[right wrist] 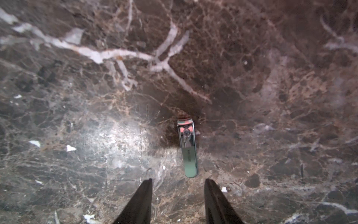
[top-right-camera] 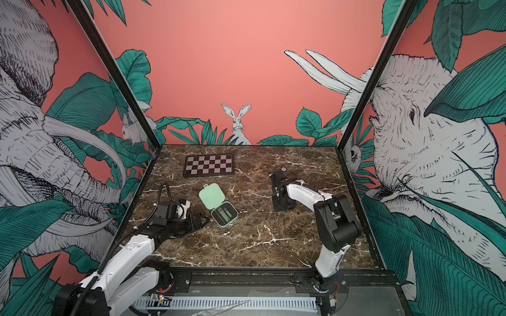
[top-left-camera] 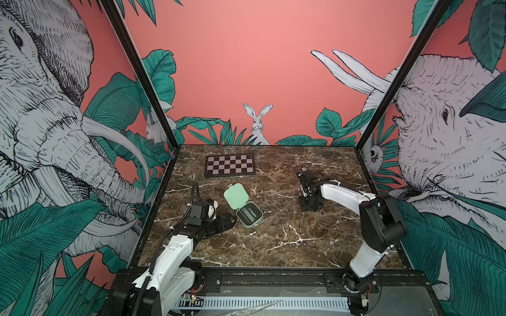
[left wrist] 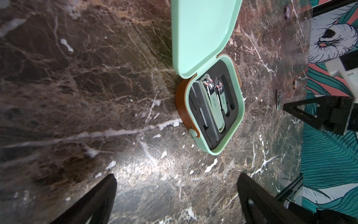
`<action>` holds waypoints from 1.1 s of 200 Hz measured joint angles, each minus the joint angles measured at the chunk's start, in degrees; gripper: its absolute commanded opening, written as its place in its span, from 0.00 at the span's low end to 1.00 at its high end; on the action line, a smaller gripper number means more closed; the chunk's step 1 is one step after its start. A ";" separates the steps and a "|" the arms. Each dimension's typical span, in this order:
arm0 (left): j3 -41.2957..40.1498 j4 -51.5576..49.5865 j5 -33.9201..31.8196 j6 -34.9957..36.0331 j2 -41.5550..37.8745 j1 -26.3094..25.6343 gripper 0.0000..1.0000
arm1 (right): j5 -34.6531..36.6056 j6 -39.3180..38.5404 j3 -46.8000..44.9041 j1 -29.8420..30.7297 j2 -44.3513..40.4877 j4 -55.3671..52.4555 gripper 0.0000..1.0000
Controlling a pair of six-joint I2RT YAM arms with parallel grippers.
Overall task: Organize nail clipper sets
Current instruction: Pick up the nail clipper from the center of the board, then place the nail clipper in the storage box.
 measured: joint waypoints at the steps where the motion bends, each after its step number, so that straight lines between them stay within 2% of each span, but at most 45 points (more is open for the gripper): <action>1: 0.00 0.00 0.00 0.00 0.00 0.00 0.99 | 0.00 -0.02 0.02 0.00 0.07 0.04 0.41; 58: 0.00 0.00 0.00 0.00 -0.48 0.00 0.99 | -1.40 -0.61 2.03 -2.27 4.24 1.44 0.37; 84: 0.00 0.00 0.00 0.00 -0.48 0.00 0.99 | -2.14 -1.01 2.91 -2.91 5.01 1.79 0.30; 121: 0.00 0.02 -0.02 0.00 -0.48 0.00 0.99 | -4.20 -1.64 2.97 -3.06 5.77 2.64 0.14; 152: 0.00 0.09 -0.02 0.00 -0.35 0.00 0.99 | -5.77 -1.68 3.02 -2.38 5.73 3.37 0.10; 178: 0.00 0.81 -0.02 0.00 0.70 0.00 0.99 | -6.82 -1.90 6.08 3.21 5.79 2.34 0.09; 220: 0.24 1.29 -0.26 0.09 3.80 0.00 0.99 | -8.22 -5.44 22.51 16.50 10.67 1.03 0.07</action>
